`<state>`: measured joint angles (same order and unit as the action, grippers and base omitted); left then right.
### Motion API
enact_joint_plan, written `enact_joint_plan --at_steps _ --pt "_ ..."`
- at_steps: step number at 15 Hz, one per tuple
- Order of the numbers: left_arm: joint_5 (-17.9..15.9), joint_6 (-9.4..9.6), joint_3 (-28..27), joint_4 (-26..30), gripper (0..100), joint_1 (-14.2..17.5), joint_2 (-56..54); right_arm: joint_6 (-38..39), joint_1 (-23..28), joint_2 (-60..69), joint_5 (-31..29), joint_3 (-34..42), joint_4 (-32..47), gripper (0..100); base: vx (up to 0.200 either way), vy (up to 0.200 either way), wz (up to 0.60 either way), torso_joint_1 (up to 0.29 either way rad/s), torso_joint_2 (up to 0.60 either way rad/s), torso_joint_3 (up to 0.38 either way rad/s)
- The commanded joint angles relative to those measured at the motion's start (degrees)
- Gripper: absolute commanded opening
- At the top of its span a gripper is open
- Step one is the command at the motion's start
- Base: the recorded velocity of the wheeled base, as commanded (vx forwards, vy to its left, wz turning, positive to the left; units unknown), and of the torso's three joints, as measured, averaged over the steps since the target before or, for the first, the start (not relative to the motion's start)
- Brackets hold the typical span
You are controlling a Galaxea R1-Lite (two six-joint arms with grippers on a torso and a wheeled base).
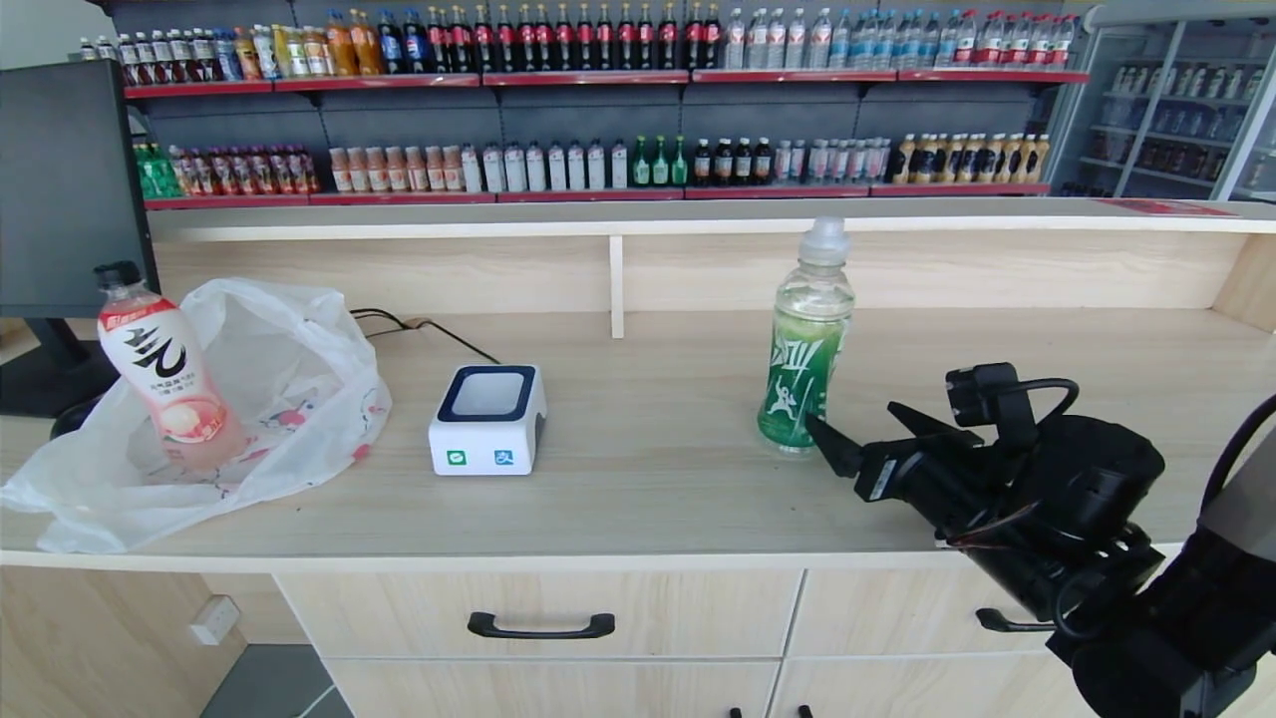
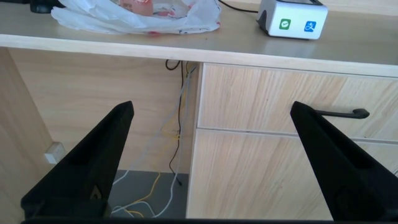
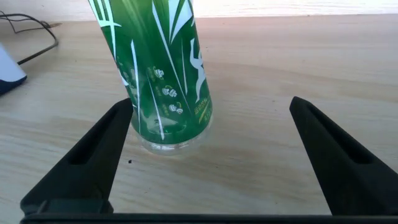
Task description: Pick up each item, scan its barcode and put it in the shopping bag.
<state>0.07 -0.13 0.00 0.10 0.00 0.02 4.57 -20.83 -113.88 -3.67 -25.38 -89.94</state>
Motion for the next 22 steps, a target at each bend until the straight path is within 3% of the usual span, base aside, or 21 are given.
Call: enact_joint_plan --at_steps 1,12,22 --pt "0.01 -0.04 0.00 -0.01 100 0.00 0.06 0.00 -0.96 -0.20 -0.11 -0.81 -0.06 100 0.000 0.000 0.00 0.000 0.00 0.000" --pt "0.01 -0.04 0.00 -0.01 100 0.00 -0.02 0.00 -3.25 -4.15 -0.11 -6.44 -0.06 100 0.000 0.000 0.00 0.000 0.00 0.000" --pt "0.01 -0.04 0.00 -0.01 100 0.00 -0.02 0.35 -2.72 -5.38 -1.87 -5.91 -0.06 100 0.000 0.000 0.00 0.000 0.00 0.000"
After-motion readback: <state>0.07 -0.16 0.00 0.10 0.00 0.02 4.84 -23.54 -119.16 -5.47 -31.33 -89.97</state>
